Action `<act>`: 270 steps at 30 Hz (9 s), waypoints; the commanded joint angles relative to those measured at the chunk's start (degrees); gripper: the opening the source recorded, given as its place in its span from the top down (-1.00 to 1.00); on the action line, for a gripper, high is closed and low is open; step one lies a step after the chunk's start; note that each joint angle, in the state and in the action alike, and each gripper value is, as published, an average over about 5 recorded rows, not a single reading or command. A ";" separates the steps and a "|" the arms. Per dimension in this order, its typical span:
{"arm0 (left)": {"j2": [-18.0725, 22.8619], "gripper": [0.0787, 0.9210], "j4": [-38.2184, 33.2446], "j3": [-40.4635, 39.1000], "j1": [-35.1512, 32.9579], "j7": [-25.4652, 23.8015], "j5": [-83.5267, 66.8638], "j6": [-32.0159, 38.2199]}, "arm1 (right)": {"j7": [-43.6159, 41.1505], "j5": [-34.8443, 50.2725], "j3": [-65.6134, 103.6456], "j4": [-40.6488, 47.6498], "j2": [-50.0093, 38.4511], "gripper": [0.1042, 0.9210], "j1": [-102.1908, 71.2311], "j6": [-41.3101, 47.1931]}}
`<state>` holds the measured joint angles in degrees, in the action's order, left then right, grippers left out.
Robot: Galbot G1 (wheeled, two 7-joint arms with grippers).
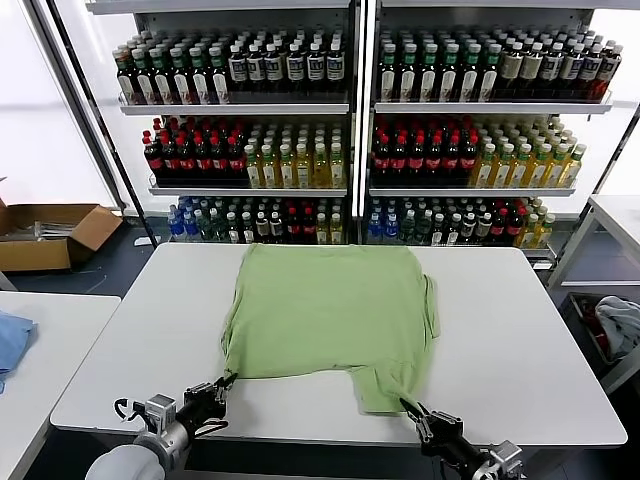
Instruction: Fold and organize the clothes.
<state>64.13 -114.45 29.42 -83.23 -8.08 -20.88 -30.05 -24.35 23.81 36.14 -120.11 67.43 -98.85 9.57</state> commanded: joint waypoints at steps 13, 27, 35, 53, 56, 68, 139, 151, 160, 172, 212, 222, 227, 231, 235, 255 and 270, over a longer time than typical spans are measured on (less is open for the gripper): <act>3.26 0.99 -20.22 7.98 -18.78 1.63 0.57 -0.15 | -5.79 10.40 14.58 -3.61 -0.15 0.97 -16.72 -8.52; -10.15 0.99 -10.32 4.23 -0.91 -1.68 -7.33 -0.01 | 5.69 17.10 5.83 1.25 -7.97 0.97 9.11 -3.72; -13.87 0.99 4.12 -3.67 16.13 -2.54 -12.61 -0.16 | 8.66 16.42 -3.32 12.38 -12.66 0.97 25.28 -2.65; -8.69 0.85 15.64 -8.57 22.77 -0.71 -9.26 0.27 | 12.80 9.06 -13.81 21.21 -11.26 0.60 33.11 2.32; -8.73 0.65 11.40 -5.83 18.60 0.69 -9.14 0.00 | 14.12 8.06 -11.25 18.27 -12.09 0.38 29.77 2.65; -4.29 -0.13 8.04 -5.38 11.23 2.72 -4.62 -1.36 | 19.15 4.44 -8.67 14.91 -11.56 -0.47 20.16 7.00; -9.73 0.10 -8.19 12.75 -4.06 2.61 -11.72 -2.71 | 13.59 16.62 3.31 1.78 -17.50 -0.09 13.12 5.43; -16.16 -0.69 11.93 -3.48 18.82 -0.13 -16.78 -0.48 | 9.09 13.93 -19.90 29.76 -15.78 -0.75 52.74 10.99; -14.01 -0.77 27.17 -14.90 34.29 -2.09 -16.26 1.54 | 6.57 9.54 -30.09 48.20 -10.42 -0.76 68.25 11.74; -9.37 -0.77 39.72 -22.23 46.33 -2.35 -14.94 2.15 | 6.41 5.43 -34.20 62.72 -3.13 -0.76 76.47 11.37; -4.44 0.39 41.96 -24.22 45.87 -2.72 -13.71 3.96 | 9.51 14.35 -34.45 56.62 -0.09 0.58 73.02 15.90; -7.26 0.94 28.67 -19.54 40.91 0.30 -16.29 5.10 | 13.57 19.86 -26.33 39.76 -2.25 1.00 62.38 15.93; -9.86 0.96 20.88 -15.37 35.11 1.76 -17.25 4.78 | 14.68 21.34 -23.01 28.94 -6.39 1.00 55.08 15.73; -11.80 0.96 15.90 -12.28 29.55 2.48 -17.39 4.86 | 14.97 21.73 -18.62 22.20 -9.42 1.00 48.05 15.42; -13.36 0.96 11.44 -9.53 23.61 3.01 -17.54 4.75 | 15.04 22.18 -12.24 15.97 -11.49 1.00 38.55 15.25; -12.64 0.96 2.89 -1.52 1.33 1.61 -10.05 5.02 | 14.39 15.21 2.85 -0.47 -3.46 1.00 3.99 12.99; -5.86 0.35 -3.79 2.30 -2.97 15.36 -12.27 3.61 | 10.05 15.33 13.86 3.30 -4.94 0.14 5.41 1.76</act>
<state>52.83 -112.47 29.95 -79.59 -2.73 -32.95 -26.83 -11.25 39.94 42.28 -116.38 62.06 -89.55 17.67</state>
